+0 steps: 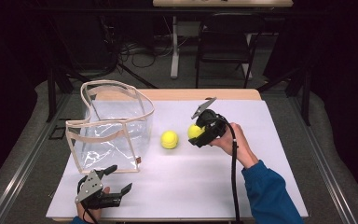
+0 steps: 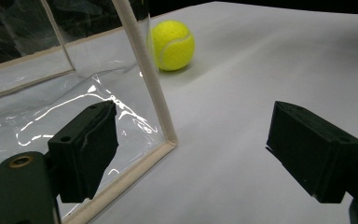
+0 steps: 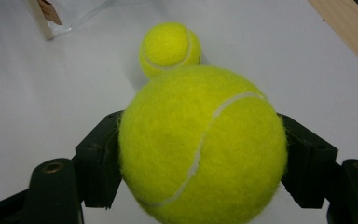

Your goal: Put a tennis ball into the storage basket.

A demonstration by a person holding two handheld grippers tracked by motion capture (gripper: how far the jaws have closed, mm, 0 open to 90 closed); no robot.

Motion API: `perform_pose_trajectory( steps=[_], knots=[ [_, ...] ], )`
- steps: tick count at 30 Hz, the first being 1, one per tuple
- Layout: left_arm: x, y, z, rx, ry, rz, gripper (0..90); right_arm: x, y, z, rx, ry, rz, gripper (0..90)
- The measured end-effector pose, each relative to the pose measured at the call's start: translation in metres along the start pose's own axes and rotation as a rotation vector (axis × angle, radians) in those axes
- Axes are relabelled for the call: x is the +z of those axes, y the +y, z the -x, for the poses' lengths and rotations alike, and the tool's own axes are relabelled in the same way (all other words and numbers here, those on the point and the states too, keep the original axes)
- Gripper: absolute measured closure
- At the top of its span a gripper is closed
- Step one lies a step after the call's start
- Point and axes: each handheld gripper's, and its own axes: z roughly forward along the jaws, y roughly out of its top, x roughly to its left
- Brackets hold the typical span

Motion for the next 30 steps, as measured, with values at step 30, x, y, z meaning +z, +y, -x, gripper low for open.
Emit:
perform_pose_trajectory(
  steps=[30],
  knots=[
    [0.0, 0.0, 0.0, 0.004, -0.004, 0.002, 16.0, 0.004, 0.039, 0.006, -0.037, 0.001, 0.012, 25.9]
  ],
)
